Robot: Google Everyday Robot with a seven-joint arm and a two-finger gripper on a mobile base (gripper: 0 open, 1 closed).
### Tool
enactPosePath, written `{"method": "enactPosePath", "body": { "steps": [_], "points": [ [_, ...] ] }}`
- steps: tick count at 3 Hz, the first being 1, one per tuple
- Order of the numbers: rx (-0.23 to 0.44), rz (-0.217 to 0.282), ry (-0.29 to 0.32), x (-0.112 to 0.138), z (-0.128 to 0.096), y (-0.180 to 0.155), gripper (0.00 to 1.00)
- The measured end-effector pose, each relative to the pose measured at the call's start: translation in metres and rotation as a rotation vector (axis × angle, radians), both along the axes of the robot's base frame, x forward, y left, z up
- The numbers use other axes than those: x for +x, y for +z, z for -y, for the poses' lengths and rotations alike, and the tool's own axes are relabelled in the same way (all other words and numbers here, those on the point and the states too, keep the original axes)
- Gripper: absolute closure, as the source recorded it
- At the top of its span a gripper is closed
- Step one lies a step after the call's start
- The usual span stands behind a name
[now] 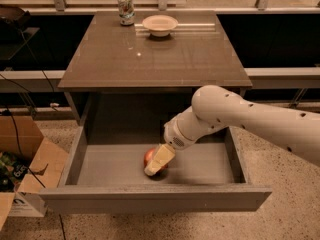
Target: Pick apple from top drawer and place on counter
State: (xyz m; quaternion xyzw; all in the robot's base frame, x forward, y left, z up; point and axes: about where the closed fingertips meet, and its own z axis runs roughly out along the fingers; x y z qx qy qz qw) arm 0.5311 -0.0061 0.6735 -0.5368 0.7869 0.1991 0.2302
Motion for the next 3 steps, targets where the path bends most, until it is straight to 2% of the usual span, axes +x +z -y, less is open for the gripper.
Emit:
{"method": "enactPosePath", "body": {
  "steps": [2, 3],
  "points": [
    [0.002, -0.055, -0.031, 0.006, 0.009, -0.042, 0.00],
    [0.002, -0.094, -0.041, 0.001, 0.003, -0.060, 0.19]
  ]
}}
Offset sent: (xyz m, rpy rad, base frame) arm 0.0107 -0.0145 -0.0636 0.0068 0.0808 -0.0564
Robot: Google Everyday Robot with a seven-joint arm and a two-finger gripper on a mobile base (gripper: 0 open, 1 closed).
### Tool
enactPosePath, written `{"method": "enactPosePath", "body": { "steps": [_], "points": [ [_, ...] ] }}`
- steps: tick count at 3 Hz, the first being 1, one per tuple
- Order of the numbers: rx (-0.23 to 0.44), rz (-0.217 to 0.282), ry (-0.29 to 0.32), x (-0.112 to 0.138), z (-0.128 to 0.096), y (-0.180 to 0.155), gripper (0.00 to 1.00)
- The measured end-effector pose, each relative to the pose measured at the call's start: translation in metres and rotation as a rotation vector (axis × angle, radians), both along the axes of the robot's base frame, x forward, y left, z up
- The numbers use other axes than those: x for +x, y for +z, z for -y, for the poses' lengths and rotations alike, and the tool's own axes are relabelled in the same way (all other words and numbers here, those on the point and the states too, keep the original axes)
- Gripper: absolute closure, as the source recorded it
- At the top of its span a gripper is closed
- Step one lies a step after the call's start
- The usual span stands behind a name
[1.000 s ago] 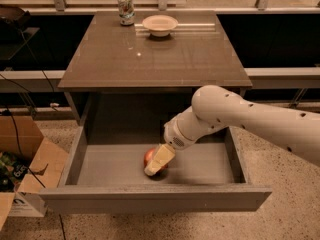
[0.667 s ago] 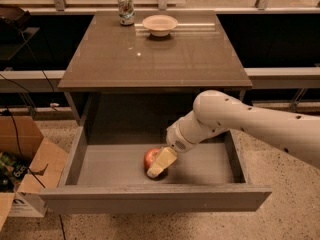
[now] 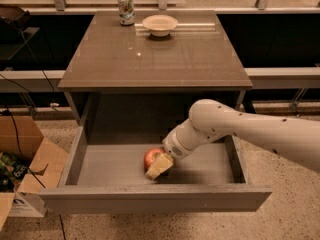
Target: Pick apple from top drawer and place on counter
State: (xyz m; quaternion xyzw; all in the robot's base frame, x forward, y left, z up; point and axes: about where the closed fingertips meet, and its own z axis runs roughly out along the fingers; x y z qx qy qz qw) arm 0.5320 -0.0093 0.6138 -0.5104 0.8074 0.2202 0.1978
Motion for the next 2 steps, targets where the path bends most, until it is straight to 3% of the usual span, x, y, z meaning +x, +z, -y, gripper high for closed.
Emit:
{"method": "enactPosePath", "body": {
  "steps": [1, 2],
  "points": [
    [0.006, -0.018, 0.002, -0.008, -0.011, -0.005, 0.42],
    [0.012, 0.006, 0.003, -0.014, -0.021, 0.010, 0.66]
  ]
}}
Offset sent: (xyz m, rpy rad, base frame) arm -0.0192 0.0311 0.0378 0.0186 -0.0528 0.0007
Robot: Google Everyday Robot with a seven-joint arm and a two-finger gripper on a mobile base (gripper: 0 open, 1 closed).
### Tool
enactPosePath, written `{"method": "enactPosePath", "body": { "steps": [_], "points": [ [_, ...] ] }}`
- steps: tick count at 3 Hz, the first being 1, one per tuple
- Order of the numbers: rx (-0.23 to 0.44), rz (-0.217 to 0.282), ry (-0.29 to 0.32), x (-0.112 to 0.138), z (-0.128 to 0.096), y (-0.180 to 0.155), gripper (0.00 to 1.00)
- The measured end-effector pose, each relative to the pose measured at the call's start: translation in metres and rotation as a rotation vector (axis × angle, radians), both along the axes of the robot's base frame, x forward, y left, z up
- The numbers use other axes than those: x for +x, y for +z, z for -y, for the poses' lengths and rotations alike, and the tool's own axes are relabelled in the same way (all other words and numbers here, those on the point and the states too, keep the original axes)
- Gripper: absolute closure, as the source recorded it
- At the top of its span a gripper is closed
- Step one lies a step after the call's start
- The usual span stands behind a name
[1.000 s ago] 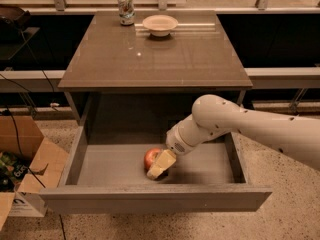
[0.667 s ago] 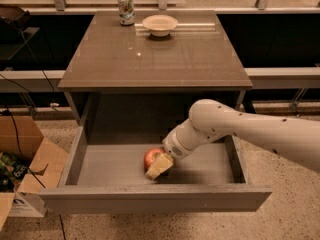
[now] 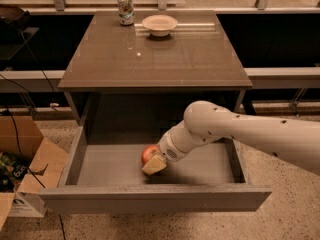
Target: Pick apple from top drawer and place on counter
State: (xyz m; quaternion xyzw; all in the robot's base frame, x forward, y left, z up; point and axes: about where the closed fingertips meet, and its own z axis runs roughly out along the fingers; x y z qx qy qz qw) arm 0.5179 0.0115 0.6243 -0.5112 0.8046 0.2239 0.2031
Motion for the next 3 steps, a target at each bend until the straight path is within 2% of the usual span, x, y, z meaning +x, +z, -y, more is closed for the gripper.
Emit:
{"method": "enactPosePath", "body": {
  "steps": [1, 2, 3],
  "points": [
    [0.020, 0.017, 0.002, 0.002, 0.002, 0.035, 0.89],
    [0.052, 0.056, 0.031, 0.011, 0.022, 0.092, 1.00],
    [0.048, 0.128, 0.058, 0.034, 0.052, 0.152, 1.00]
  ]
}}
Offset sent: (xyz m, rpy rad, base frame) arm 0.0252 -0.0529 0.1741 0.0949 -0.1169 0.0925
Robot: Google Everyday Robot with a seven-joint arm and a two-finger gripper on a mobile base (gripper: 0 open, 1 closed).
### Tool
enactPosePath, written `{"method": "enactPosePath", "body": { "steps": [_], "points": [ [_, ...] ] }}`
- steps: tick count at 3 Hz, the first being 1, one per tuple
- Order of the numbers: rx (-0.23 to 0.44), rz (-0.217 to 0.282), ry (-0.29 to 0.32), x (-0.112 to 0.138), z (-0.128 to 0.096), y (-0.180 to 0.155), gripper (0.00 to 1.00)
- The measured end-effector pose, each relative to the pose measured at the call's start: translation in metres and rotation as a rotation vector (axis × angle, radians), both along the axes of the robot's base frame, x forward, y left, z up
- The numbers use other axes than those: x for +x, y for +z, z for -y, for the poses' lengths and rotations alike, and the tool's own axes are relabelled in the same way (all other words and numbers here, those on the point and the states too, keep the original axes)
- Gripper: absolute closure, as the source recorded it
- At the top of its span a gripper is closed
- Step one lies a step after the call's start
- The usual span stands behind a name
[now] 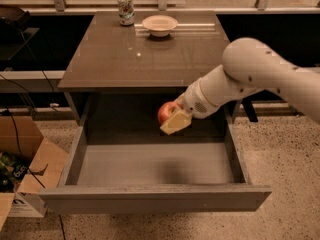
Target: Pick apple from top drawer and place on counter
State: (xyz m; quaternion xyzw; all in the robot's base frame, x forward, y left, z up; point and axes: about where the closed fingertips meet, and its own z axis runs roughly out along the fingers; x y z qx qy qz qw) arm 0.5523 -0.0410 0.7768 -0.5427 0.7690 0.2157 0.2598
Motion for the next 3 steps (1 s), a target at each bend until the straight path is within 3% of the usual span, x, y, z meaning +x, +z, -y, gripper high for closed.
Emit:
{"method": "enactPosePath", "body": {
  "steps": [1, 2, 3],
  "points": [
    [-0.011, 0.049, 0.008, 0.033, 0.024, 0.044, 1.00],
    [-0.022, 0.066, -0.007, 0.077, 0.038, 0.070, 1.00],
    [-0.038, 0.079, -0.033, 0.121, 0.038, 0.085, 1.00]
  ]
}}
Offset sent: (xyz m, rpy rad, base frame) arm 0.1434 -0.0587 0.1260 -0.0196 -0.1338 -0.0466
